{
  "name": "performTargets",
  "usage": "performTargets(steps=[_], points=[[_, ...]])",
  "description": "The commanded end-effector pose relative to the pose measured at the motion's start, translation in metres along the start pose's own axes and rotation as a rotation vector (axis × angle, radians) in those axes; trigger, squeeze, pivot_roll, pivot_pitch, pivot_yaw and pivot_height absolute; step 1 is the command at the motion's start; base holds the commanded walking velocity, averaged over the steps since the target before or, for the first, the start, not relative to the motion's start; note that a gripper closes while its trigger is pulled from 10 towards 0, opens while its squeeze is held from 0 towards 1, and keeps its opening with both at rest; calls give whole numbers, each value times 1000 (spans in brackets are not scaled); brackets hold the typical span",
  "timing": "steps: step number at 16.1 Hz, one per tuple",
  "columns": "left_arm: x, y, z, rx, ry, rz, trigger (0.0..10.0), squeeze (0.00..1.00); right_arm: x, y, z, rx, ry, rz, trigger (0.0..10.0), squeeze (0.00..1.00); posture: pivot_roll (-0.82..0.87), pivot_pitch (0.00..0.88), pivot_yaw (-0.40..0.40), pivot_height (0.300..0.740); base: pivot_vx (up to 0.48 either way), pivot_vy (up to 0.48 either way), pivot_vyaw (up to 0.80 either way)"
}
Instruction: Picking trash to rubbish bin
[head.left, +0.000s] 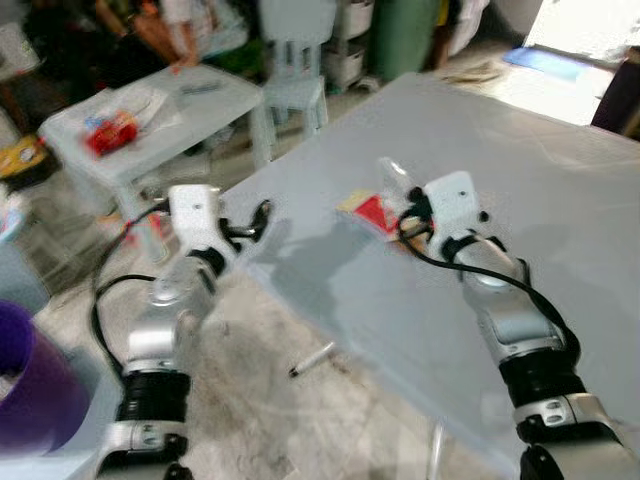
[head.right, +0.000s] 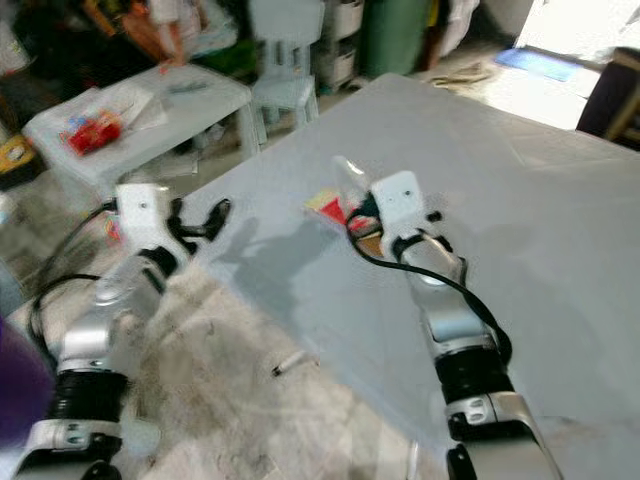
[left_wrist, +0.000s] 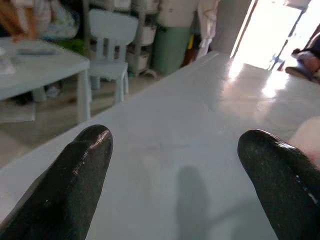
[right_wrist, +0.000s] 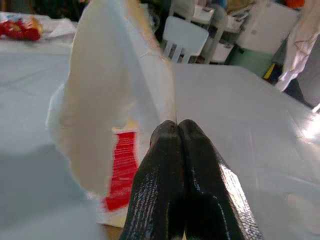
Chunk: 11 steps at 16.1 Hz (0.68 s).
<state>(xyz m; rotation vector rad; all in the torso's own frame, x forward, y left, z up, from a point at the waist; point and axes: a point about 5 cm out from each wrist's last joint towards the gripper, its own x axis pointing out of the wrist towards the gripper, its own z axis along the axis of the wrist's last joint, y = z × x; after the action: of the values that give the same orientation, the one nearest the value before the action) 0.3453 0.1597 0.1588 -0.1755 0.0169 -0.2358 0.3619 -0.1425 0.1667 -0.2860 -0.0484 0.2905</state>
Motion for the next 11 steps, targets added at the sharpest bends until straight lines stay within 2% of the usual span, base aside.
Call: performTargets(steps=[1,6,11], points=[[3,-13,0,-4,1,-41,10000,0,-3,-10,-1,-10,5,-28,0,0,131,26,-8,740,364,0,0],[4,-14,-2,-1,13,-42,10000,0,-2,-11,-1,-15,4,-36,0,0,129,27,-8,740,359,0,0],[6,-24,-7,-28,31,-60,10000,0,-2,-12,-1,-19,3,-37,0,0,127,30,-12,740,0,0,0]])
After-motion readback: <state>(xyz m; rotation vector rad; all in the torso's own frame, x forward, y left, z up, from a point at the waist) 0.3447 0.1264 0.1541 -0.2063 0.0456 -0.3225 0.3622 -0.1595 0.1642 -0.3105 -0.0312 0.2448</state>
